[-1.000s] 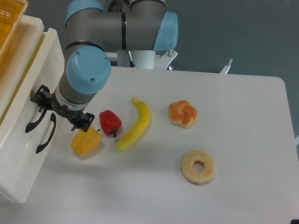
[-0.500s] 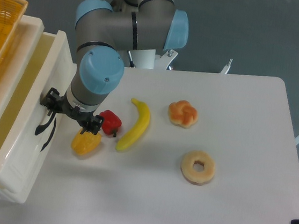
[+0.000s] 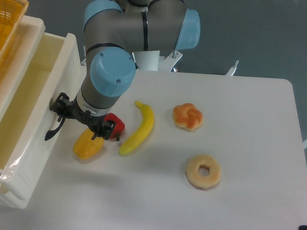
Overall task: Slide the top white drawer open
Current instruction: 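Pull the upper drawer outward by its handle with the gripper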
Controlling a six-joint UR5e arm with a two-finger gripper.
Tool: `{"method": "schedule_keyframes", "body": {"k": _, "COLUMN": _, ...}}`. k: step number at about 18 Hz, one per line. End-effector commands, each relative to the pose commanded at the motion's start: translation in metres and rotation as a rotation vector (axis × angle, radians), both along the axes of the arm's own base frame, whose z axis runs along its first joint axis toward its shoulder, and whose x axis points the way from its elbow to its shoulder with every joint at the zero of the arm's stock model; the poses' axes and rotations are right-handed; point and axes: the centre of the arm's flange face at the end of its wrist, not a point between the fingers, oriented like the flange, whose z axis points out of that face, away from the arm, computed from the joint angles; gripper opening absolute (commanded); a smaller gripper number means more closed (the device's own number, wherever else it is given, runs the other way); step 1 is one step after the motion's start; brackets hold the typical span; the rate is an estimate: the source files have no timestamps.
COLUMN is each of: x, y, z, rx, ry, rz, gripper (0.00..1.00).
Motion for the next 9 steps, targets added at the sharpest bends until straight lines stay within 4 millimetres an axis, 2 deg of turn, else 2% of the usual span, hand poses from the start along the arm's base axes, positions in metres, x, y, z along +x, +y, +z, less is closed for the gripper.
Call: {"method": "schedule_keyframes", "body": {"k": 9, "x": -0.022, "y": -0.009, "z": 0.001, "rx": 0.003, "ry": 0.009, "rz": 0.025, "gripper": 1.00}}
